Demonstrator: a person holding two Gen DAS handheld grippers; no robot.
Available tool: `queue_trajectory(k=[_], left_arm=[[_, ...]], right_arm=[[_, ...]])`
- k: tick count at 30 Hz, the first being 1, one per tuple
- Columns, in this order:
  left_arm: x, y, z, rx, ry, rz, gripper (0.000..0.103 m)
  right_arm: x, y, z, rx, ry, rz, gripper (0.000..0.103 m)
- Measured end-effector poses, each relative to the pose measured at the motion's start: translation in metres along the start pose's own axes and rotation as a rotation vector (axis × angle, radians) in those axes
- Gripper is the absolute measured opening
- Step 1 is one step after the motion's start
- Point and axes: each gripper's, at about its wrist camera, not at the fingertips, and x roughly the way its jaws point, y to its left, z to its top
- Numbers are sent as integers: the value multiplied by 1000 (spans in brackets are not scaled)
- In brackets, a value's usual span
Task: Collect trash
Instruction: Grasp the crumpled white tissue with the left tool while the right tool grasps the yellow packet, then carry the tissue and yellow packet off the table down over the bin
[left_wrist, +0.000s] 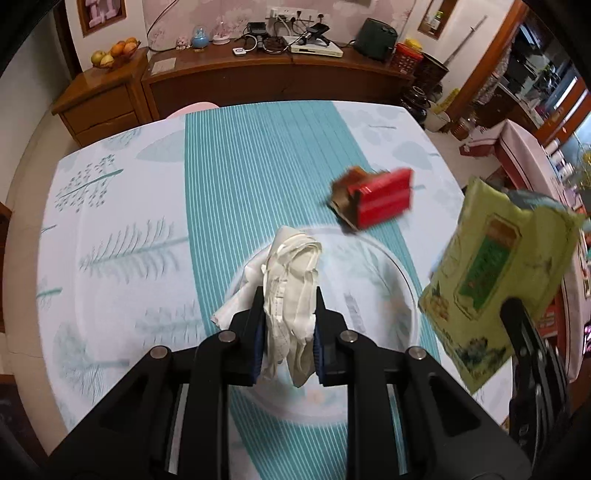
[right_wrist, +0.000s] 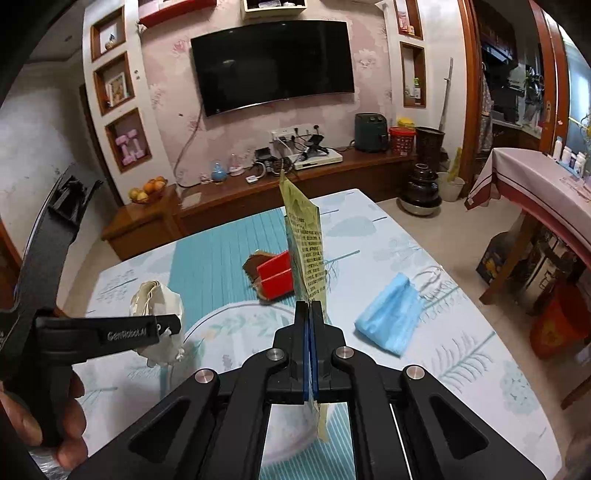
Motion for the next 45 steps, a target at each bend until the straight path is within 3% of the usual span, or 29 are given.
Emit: queue_trajectory(k=[9,17,33,38,45], left_arm=[[-93,-12,-65,-3,-56,74,18],[-145,-51,-145,-30,-81,68,18],[-210,-187,-345,-107,-106,49,18],[-217,-217,-387,-83,-74,59,18],[-207,-227,-425,-84,-32,35,18]], right_arm=[[-80,-39,-37,-9,50,147,1],[-156,-81,-76,-21,61,242,1],[-327,-190,-168,-152,53,428,0],[-358,-213,-188,-157,98,447,0],[-374,-231,-222,-123,168,438,0]])
